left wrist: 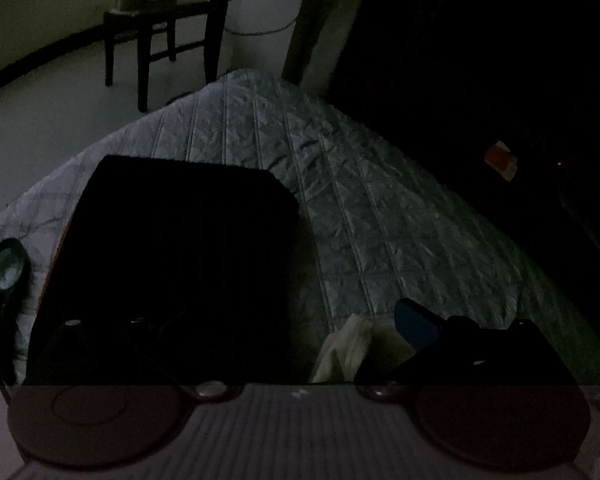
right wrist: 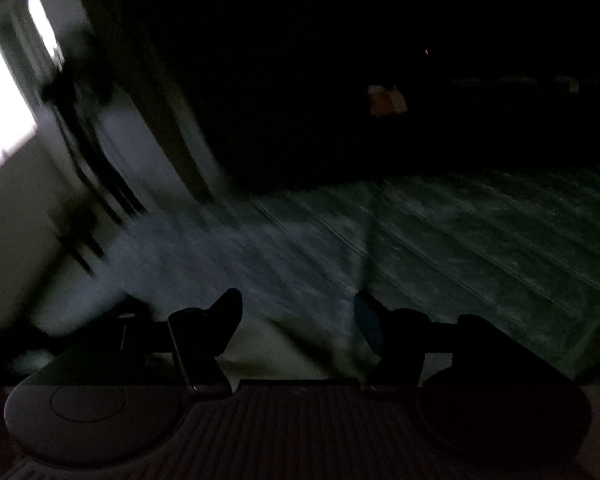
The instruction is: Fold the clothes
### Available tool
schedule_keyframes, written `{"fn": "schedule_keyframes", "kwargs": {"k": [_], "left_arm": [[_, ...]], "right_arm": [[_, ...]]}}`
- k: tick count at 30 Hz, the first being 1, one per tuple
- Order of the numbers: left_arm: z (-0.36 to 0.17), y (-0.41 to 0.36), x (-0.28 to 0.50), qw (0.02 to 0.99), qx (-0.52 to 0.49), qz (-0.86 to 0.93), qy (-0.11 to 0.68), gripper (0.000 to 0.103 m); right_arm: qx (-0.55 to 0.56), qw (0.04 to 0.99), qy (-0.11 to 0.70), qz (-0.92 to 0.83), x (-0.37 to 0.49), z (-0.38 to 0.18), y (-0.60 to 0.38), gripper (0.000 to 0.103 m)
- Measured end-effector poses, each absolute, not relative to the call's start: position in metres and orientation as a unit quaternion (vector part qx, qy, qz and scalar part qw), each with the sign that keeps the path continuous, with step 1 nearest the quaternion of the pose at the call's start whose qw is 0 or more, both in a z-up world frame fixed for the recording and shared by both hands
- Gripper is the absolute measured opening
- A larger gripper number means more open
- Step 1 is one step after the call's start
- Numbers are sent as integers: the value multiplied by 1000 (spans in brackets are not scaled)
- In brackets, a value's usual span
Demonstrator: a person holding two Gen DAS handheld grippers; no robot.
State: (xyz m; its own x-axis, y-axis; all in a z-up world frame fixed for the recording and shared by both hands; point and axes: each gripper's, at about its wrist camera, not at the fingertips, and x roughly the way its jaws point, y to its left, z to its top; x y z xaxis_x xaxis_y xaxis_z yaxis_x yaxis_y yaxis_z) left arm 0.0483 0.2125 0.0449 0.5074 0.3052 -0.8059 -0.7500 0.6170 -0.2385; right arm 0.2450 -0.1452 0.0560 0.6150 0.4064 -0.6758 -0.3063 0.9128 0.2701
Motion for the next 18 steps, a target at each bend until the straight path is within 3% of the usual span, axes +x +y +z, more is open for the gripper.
{"fn": "schedule_keyframes", "kwargs": {"k": [3, 7, 9, 14, 18], "left_arm": [[41, 212, 51, 817, -286, 318, 387, 102], [38, 216, 50, 813, -294, 315, 392, 102], [39, 215, 50, 813, -301, 310, 391, 102], [37, 205, 54, 817, -288, 300, 400, 102], [35, 203, 56, 817, -288, 294, 405, 102]], "right_arm": [[-37, 886, 427, 174, 268, 14, -135, 63], [33, 845, 509, 163, 281, -27, -162, 56], [2, 816, 532, 226, 259, -38, -148, 56], [-163, 769, 498, 366, 159, -42, -98, 62], [-136, 775, 479, 389, 144, -22, -96, 67]]}}
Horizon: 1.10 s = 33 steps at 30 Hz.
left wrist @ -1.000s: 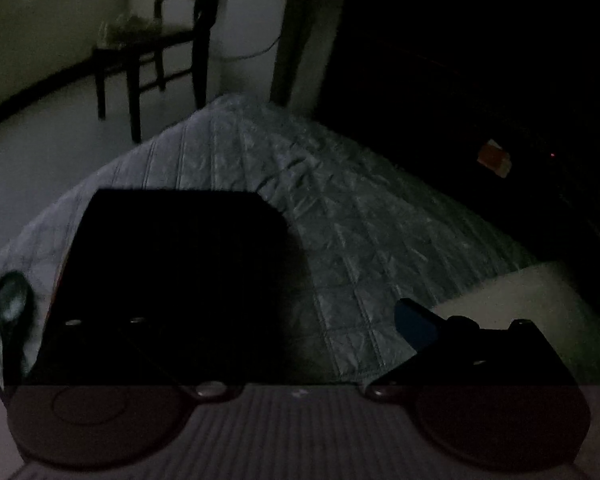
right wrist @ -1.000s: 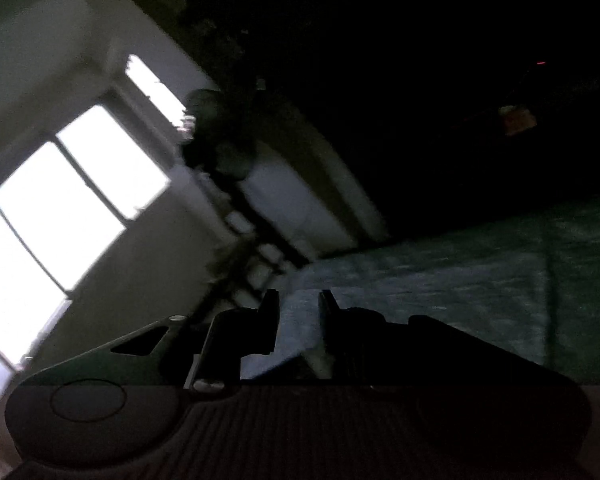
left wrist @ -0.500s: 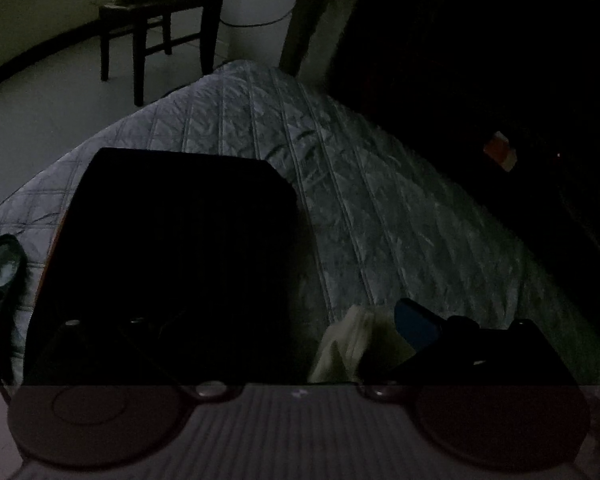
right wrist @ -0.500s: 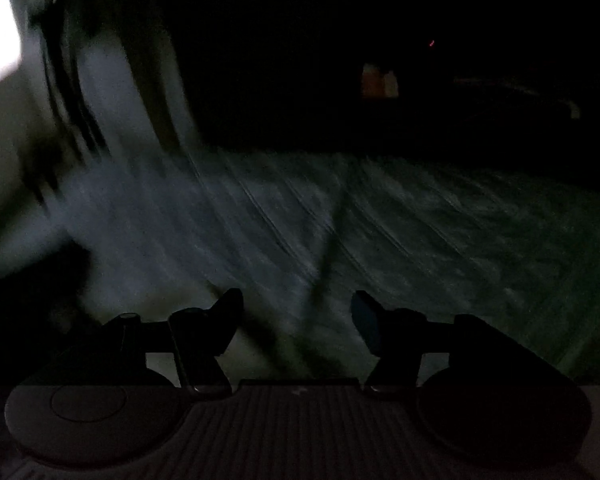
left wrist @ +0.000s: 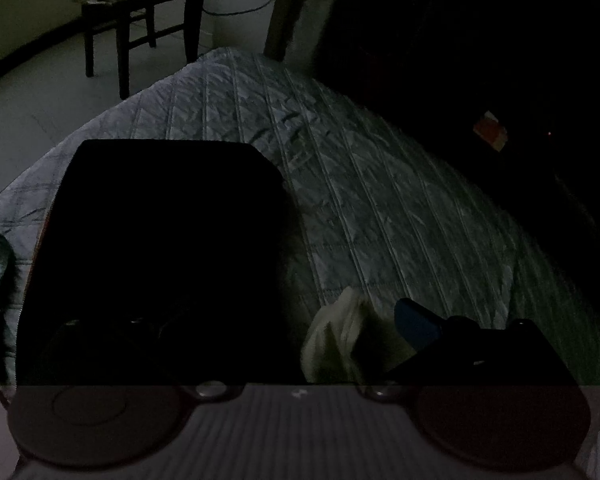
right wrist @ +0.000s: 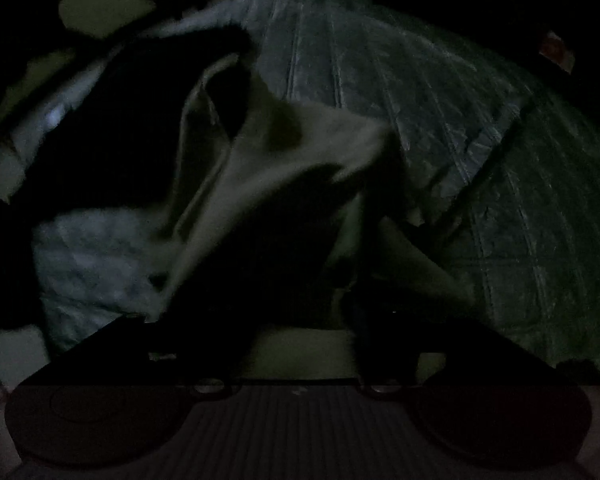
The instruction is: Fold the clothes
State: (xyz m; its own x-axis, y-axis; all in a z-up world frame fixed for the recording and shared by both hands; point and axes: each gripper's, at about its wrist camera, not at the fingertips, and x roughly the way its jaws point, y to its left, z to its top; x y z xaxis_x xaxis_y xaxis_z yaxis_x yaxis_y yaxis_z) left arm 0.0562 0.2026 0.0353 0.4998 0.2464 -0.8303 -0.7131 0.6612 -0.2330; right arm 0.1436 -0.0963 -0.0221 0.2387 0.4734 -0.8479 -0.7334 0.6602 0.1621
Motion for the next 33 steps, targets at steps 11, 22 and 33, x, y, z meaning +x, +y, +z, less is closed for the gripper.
{"fn": "schedule_keyframes", "kwargs": {"k": [11, 22, 33], "left_arm": [[31, 193, 63, 819, -281, 279, 414, 102], [28, 185, 69, 820, -277, 269, 423, 102], [24, 177, 74, 819, -271, 264, 431, 102]], "right_arm": [[-108, 800, 485, 338, 178, -36, -130, 71], [-108, 876, 396, 252, 179, 2, -153, 9], [-65, 910, 374, 170, 199, 16, -188, 47]]}}
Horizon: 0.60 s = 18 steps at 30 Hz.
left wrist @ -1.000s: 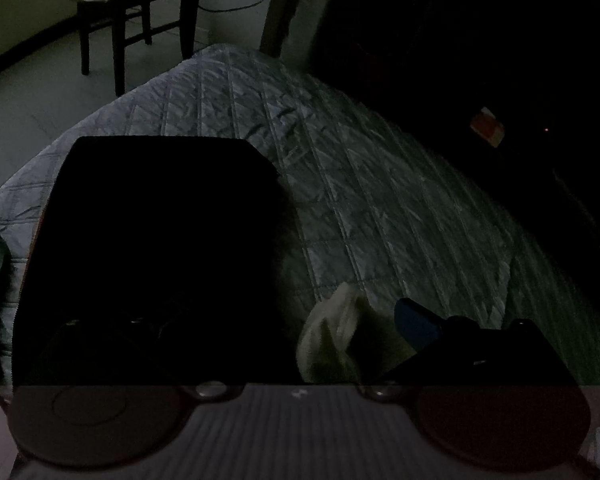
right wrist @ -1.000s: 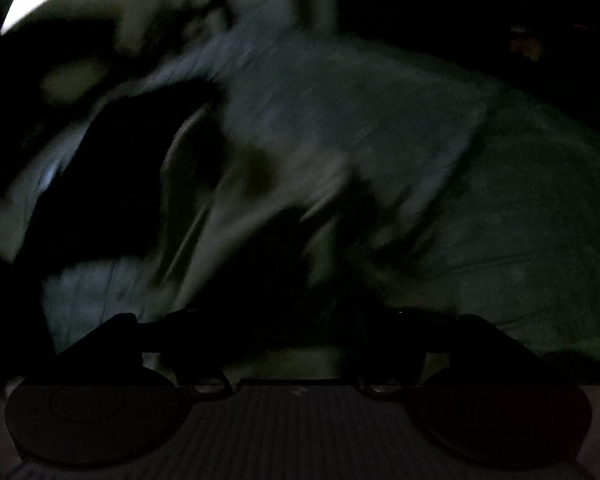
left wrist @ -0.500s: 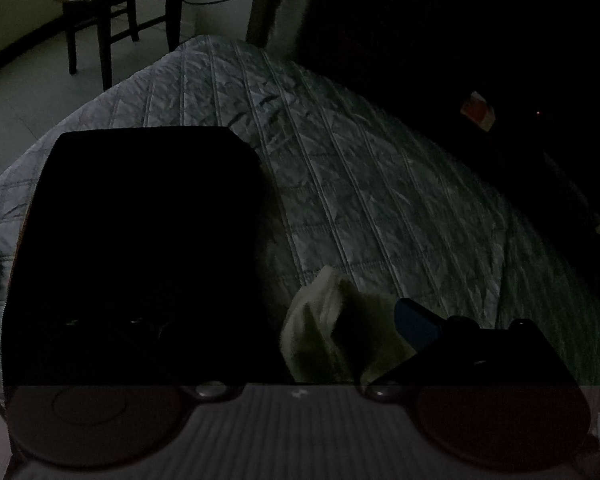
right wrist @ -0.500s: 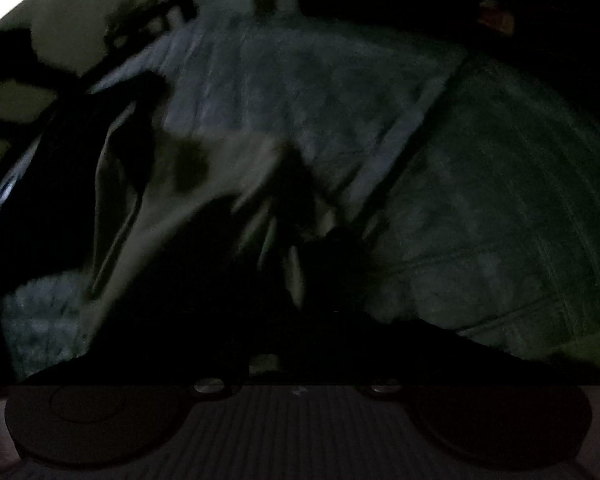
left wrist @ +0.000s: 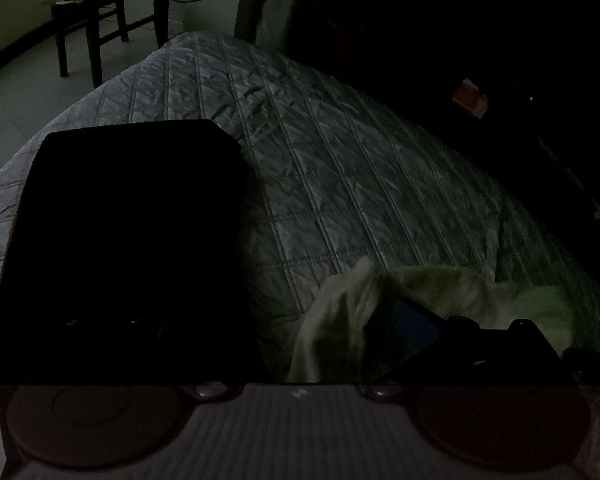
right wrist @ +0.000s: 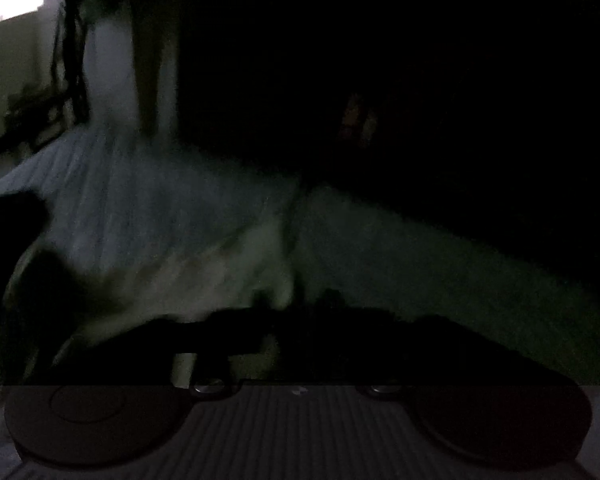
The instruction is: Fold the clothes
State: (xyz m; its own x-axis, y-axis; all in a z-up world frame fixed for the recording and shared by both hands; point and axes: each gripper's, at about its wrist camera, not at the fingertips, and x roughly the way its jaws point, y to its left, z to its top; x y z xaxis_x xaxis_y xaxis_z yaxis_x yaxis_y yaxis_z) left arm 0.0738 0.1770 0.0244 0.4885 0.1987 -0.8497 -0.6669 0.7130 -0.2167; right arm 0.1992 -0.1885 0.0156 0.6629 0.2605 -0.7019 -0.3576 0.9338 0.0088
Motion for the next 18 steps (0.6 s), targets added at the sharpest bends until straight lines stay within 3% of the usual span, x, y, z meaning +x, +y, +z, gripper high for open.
{"fn": "schedule_keyframes", "kwargs": {"k": [5, 7, 11, 12, 14, 18], "left_arm": [[24, 175, 75, 819, -272, 263, 431, 102], [23, 172, 77, 820, -268, 260, 434, 102], [22, 166, 81, 821, -263, 258, 436, 102], [21, 165, 82, 821, -261, 258, 437, 102], [19, 162, 84, 821, -257, 255, 442, 102], [17, 157, 86, 821, -255, 248, 447, 102]], "right_arm": [[113, 915, 384, 40, 192, -9, -276, 51], [94, 895, 436, 14, 192, -31, -285, 51], [87, 878, 459, 102, 170, -53, -261, 53], [97, 875, 456, 128, 164, -54, -253, 55], [116, 869, 449, 174, 153, -53, -240, 70], [144, 856, 445, 219, 136, -52, -227, 70]]}}
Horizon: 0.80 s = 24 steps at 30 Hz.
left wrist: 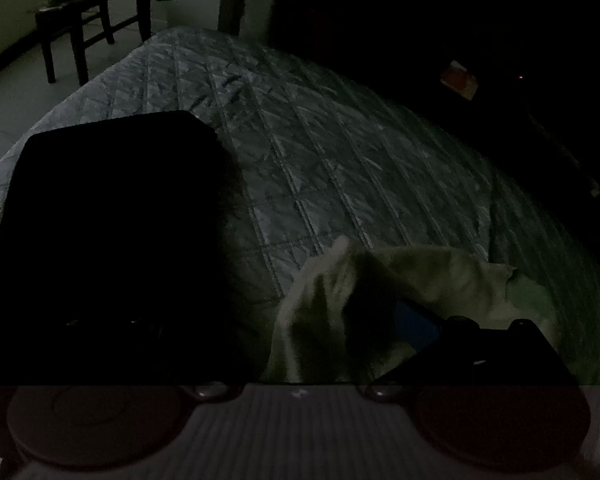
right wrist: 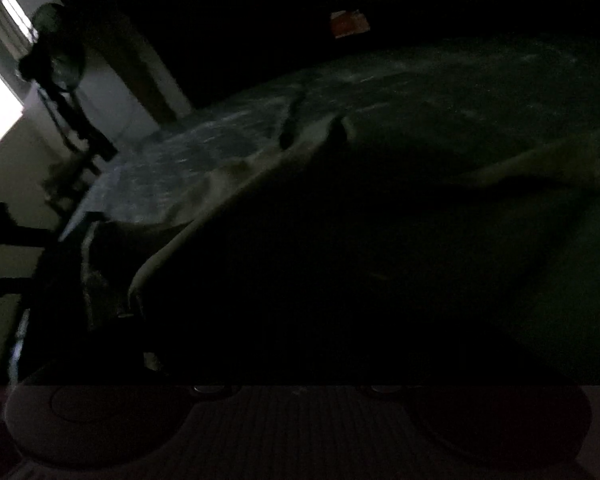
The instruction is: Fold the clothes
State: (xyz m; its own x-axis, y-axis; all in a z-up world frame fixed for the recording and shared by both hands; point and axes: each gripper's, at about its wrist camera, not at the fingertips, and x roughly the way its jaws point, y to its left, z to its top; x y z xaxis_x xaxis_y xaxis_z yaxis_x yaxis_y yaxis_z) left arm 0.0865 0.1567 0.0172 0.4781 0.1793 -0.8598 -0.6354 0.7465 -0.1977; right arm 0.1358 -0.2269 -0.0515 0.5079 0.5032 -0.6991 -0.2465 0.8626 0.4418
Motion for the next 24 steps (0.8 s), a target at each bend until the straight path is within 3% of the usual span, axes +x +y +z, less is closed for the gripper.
{"fn": "schedule_keyframes", "kwargs": {"k": [3, 7, 12, 13, 15, 16, 21, 23, 24], "left_arm": [[17, 155, 87, 822, -253, 246, 447, 102], [17, 154, 87, 822, -254, 244, 447, 102], [14, 145, 90, 823, -246, 238, 453, 102], [13, 144, 91, 823, -244, 237, 455, 102], [12, 142, 92, 822, -242, 235, 458, 102], [12, 142, 92, 822, -243, 235, 458, 102], [14, 140, 92, 825, -243, 230, 455, 102], [13, 140, 93, 824, -243, 230, 457, 102], [13, 140, 93, 824, -244, 230, 457, 102]], "right_arm": [[116, 862, 441, 219, 117, -49, -229, 68], [190, 854, 442, 197, 98, -58, -258, 69], [108, 868, 433, 217, 88, -57, -229, 69], [86, 872, 431, 217, 90, -55, -220, 63], [64, 877, 426, 212, 92, -49, -211, 12], [61, 880, 424, 204, 91, -46, -212, 0], [94, 904, 387, 153, 89, -27, -240, 2], [122, 903, 378, 163, 86, -20, -256, 35], [114, 904, 374, 171, 83, -15, -259, 40]]}}
